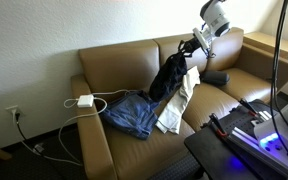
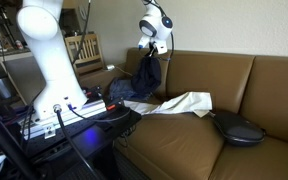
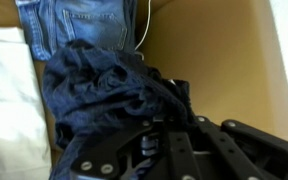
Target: Move the blue clothing to the right
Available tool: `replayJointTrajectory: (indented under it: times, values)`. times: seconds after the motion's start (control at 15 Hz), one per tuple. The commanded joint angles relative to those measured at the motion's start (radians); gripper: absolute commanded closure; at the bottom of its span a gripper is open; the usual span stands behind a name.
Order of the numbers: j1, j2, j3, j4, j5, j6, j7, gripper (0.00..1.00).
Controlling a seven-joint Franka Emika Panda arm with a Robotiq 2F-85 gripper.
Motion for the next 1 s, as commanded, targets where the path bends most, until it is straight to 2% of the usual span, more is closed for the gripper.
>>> replayJointTrajectory:
  times: [0.0, 0.4, 0.73, 0.93]
  values:
    - [-0.003, 0.096, -0.115, 0.119, 0.009, 0.094, -0.020, 0.98]
    - [-0.094, 0.186, -0.256, 0.285, -0.017, 0.277, -0.019, 0.98]
    - [-0.168, 0.259, -0.287, 0.386, -0.009, 0.513, -0.043, 0.98]
    - [-0.156, 0.343, -0.333, 0.445, 0.016, 0.667, -0.025, 0.98]
